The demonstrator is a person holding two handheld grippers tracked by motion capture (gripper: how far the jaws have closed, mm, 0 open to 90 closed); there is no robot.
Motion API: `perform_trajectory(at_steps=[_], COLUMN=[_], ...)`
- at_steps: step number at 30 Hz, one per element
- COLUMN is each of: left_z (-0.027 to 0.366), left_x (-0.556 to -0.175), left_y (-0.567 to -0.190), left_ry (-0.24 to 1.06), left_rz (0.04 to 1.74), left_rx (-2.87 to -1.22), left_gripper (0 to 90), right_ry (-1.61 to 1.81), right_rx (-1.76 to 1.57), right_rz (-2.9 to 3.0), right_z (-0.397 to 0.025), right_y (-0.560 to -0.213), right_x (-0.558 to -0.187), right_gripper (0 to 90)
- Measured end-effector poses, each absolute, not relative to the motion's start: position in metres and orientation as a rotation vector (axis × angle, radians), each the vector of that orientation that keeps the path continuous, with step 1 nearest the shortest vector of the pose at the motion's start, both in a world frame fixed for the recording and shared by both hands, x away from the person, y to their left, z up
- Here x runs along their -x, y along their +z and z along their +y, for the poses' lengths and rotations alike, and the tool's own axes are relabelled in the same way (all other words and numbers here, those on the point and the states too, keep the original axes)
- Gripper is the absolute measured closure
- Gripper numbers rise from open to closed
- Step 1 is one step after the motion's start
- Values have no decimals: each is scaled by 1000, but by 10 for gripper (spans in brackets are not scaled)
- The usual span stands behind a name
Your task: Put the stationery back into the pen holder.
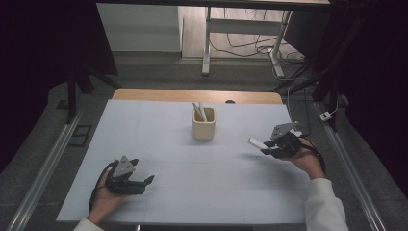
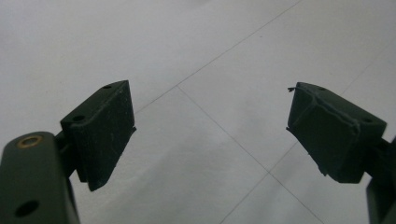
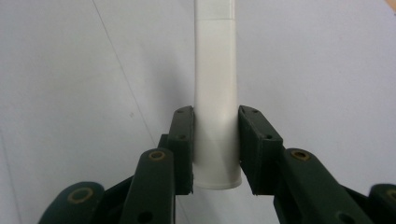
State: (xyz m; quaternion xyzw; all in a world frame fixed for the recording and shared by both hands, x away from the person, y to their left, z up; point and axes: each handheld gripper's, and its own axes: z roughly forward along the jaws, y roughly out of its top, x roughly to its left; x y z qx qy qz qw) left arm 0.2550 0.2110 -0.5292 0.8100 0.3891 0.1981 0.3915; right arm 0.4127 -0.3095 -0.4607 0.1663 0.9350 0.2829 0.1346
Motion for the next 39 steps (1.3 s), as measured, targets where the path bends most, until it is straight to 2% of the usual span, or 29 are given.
perform_trajectory(at_steps=[17,39], left_z=[211,209], left_x=[-255,-256], left_y=[-528,-524], left_ry=[511,518], left_rz=[991,973], left_rx=[-2054,-2056], left_gripper=[151,152], right_ry=[991,1041], right_rx=[-638,-571], right_rz=[2613,2651], right_z=[-285,-239], right_y=[-450,-459], right_x=[-386,-368], right_gripper=[671,671])
